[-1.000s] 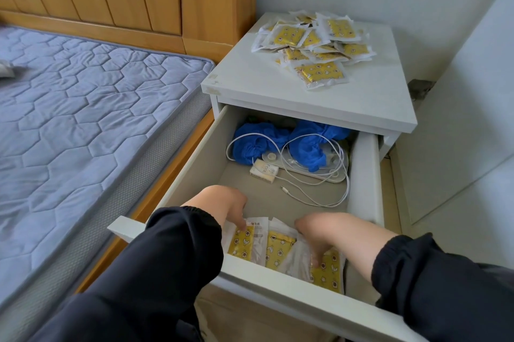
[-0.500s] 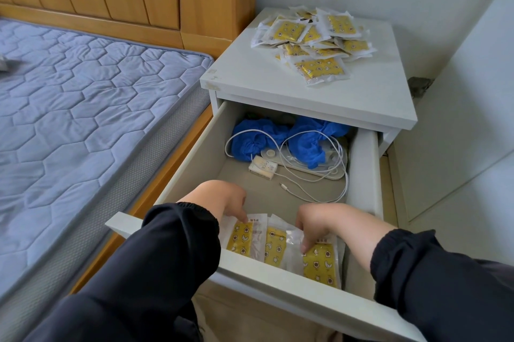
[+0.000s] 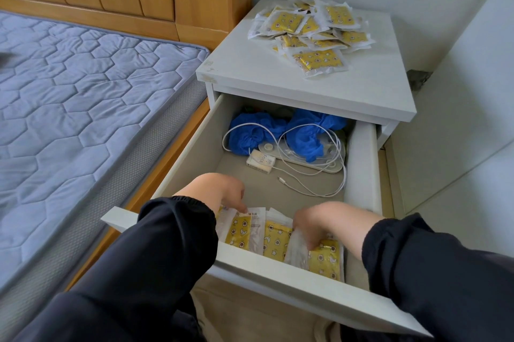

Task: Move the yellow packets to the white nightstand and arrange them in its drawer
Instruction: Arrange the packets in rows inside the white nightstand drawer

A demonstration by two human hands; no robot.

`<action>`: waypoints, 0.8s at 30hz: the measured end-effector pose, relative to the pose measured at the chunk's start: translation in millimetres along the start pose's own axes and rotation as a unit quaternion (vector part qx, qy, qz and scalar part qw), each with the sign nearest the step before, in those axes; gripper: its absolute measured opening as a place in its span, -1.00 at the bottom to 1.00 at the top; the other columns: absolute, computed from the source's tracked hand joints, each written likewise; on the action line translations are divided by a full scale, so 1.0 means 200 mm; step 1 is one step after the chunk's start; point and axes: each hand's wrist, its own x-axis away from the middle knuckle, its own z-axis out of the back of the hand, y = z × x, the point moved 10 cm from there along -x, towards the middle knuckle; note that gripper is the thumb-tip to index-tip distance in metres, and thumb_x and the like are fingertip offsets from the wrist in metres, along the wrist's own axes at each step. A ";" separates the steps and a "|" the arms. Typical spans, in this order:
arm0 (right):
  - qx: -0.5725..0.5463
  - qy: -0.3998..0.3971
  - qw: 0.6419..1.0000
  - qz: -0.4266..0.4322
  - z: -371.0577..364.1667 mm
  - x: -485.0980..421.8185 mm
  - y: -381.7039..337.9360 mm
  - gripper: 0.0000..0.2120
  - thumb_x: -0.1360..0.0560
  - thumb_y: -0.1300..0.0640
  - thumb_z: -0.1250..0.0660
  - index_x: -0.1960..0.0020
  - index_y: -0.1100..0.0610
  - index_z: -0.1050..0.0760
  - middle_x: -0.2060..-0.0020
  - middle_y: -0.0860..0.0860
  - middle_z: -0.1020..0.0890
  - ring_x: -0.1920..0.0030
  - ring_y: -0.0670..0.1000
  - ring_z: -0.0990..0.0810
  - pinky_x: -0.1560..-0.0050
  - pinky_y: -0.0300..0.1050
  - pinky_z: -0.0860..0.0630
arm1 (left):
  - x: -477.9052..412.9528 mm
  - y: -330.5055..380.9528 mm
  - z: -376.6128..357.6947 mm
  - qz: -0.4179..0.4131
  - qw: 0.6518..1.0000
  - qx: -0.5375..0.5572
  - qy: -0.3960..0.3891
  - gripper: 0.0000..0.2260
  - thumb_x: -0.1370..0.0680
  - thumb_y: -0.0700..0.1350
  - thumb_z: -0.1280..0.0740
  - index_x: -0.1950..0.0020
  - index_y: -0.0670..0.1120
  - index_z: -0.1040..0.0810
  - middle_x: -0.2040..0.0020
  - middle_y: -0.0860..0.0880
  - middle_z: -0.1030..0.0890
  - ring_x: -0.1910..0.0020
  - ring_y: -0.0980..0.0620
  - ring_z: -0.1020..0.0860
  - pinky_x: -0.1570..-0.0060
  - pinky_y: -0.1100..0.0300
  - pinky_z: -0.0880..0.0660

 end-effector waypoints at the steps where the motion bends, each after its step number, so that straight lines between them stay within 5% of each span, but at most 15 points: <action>1: 0.044 0.004 0.999 -0.006 -0.01 -0.01 -0.02 -0.54 -0.48 0.09 -0.40 -0.32 0.23 -0.43 -0.16 0.12 -0.57 0.05 0.09 -0.52 -0.04 -0.04 -0.52 | 0.00 0.00 0.00 0.001 1.000 -0.001 -0.002 -0.54 -0.58 0.12 -0.27 -0.36 -0.14 -0.44 -0.26 -0.08 -0.53 -0.22 -0.09 -0.50 -0.19 0.08 -0.41; 4: 0.183 0.113 0.976 0.022 0.05 0.01 -0.12 -0.46 -0.43 0.00 -0.45 -0.33 0.17 -0.41 -0.20 0.12 -0.47 -0.17 0.15 -0.47 -0.09 0.03 -0.47 | 0.00 0.00 0.00 0.001 1.000 0.000 0.000 -0.54 -0.58 0.11 -0.26 -0.38 -0.13 -0.42 -0.27 -0.08 -0.53 -0.22 -0.08 -0.49 -0.20 0.07 -0.42; 8: 0.243 0.211 0.934 0.154 0.08 0.10 -0.25 -0.66 -0.49 0.18 -0.34 -0.25 0.17 -0.45 -0.17 0.15 -0.45 -0.19 0.16 -0.40 -0.11 0.06 -0.44 | 0.01 0.00 0.01 -0.001 1.000 -0.001 0.004 -0.53 -0.59 0.10 -0.24 -0.41 -0.13 -0.39 -0.30 -0.08 -0.50 -0.24 -0.08 -0.47 -0.20 0.09 -0.39; 13: 0.247 0.149 0.945 0.154 -0.01 0.08 -0.22 -0.67 -0.51 0.21 -0.28 -0.27 0.12 -0.46 -0.10 0.12 -0.52 -0.14 0.15 -0.44 -0.05 0.06 -0.47 | 0.01 0.00 0.01 -0.003 1.000 0.000 -0.003 -0.53 -0.60 0.11 -0.23 -0.41 -0.13 -0.39 -0.29 -0.08 -0.51 -0.24 -0.08 -0.47 -0.19 0.09 -0.39; 19: 0.178 0.088 0.973 0.112 -0.06 0.08 -0.14 -0.34 -0.44 0.10 -0.44 -0.46 0.08 -0.23 -0.30 0.13 -0.37 -0.24 0.18 -0.42 -0.13 0.12 -0.49 | 0.00 0.00 0.00 -0.002 1.000 -0.001 -0.001 -0.54 -0.60 0.10 -0.23 -0.42 -0.11 -0.38 -0.33 -0.08 -0.48 -0.27 -0.08 -0.45 -0.21 0.08 -0.37; 24: 0.226 0.104 0.960 0.126 -0.03 0.09 -0.18 -0.42 -0.43 0.03 -0.45 -0.39 0.04 -0.35 -0.29 0.11 -0.34 -0.26 0.16 -0.33 -0.08 0.07 -0.47 | 0.00 -0.01 0.00 -0.001 1.000 0.007 0.002 -0.55 -0.60 0.10 -0.23 -0.41 -0.10 -0.39 -0.32 -0.07 -0.48 -0.26 -0.07 -0.46 -0.22 0.07 -0.37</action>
